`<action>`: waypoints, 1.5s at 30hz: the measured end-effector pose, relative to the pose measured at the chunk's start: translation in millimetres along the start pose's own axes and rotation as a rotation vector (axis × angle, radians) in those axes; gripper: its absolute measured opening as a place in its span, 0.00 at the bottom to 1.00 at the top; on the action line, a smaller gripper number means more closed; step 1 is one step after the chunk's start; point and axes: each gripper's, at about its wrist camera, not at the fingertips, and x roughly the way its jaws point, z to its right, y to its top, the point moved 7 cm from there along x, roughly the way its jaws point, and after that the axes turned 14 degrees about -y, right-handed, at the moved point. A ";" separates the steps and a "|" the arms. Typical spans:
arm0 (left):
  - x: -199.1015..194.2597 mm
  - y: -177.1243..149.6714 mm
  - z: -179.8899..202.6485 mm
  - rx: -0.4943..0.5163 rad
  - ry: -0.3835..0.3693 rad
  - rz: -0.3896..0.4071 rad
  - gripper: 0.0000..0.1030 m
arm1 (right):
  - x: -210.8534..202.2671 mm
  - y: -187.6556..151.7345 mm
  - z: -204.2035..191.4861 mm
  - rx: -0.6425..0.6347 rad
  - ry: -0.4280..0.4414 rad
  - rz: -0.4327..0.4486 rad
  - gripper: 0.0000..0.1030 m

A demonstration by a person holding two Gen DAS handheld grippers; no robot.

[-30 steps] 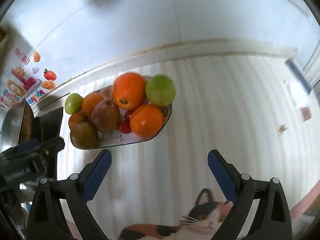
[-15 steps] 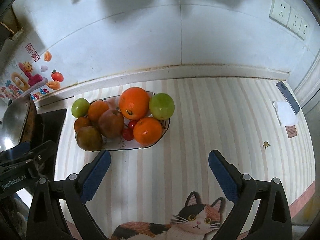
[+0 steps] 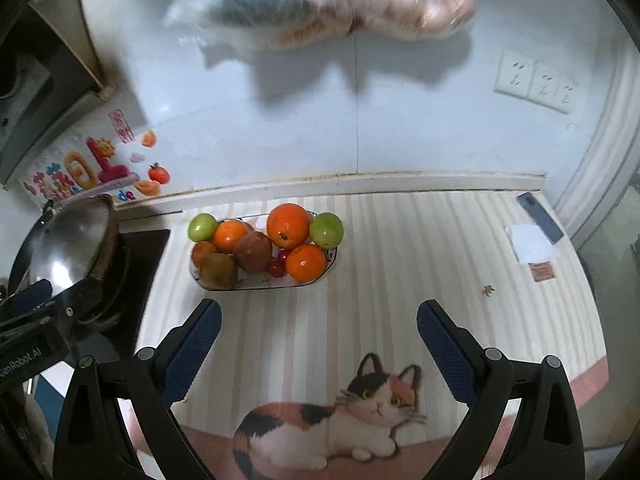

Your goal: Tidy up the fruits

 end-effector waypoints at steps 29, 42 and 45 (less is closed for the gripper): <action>-182.7 -92.8 32.3 0.088 -0.047 0.154 0.95 | -236.5 -109.5 33.4 0.019 0.018 0.185 1.00; -159.9 -87.5 28.5 0.072 -0.005 0.135 1.00 | -198.7 -95.4 39.8 0.019 0.040 0.147 1.00; -144.1 -80.0 25.2 0.066 0.001 0.117 1.00 | -181.9 -81.1 34.2 0.007 0.035 0.148 1.00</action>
